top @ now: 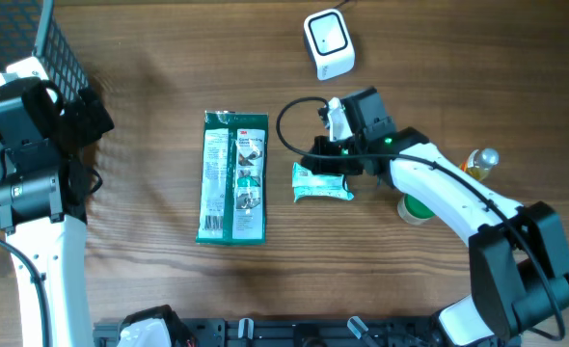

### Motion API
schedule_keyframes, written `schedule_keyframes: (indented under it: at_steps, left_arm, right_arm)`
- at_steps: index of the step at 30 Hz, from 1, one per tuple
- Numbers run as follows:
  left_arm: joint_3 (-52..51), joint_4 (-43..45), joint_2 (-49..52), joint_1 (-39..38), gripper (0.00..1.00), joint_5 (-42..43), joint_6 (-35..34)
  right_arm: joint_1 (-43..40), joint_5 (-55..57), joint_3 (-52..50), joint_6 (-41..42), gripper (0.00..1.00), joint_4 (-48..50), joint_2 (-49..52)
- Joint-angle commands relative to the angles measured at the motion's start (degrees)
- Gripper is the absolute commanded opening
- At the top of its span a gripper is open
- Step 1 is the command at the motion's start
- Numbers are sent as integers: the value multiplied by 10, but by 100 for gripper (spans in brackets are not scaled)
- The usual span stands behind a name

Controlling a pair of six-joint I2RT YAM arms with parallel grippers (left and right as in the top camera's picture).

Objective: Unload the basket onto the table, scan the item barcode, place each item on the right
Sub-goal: 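Grasp the Kleenex pack edge with the right gripper and drag it right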

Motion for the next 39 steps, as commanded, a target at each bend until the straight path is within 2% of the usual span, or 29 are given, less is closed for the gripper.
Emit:
schedule_keyframes:
  at_steps: [1, 9, 13, 16, 20, 22, 28, 33, 35, 39]
  left_arm:
    - [-32, -30, 23, 2, 100, 31, -23]
    - [-32, -30, 23, 2, 100, 31, -23]
    - [-32, -30, 23, 2, 100, 31, -23]
    - [-32, -30, 23, 2, 100, 31, -23]
    - [-32, -30, 23, 2, 100, 31, -23]
    - [-32, -30, 23, 2, 100, 31, -23]
    - [-32, -30, 23, 2, 100, 31, -23]
    - [-32, -30, 23, 2, 100, 31, -23]
    - [-32, -30, 23, 2, 100, 31, -23]
    - [-32, -30, 23, 2, 100, 31, -23]
  right_arm:
    - [1, 122, -42, 23, 4, 18, 5]
    - [1, 130, -147, 50, 5, 154, 44]
    - [1, 130, -144, 49, 9, 170, 44]
    - [1, 81, -113, 33, 13, 156, 0]
    - [1, 14, -102, 33, 13, 155, -68]
    - [2, 5, -102, 33, 13, 150, -71]
    - [8, 17, -122, 33, 12, 189, -11]
    - [30, 16, -122, 37, 13, 259, 120]
    - [30, 16, -122, 51, 13, 258, 155]
    - [30, -37, -110, 48, 14, 260, 132]
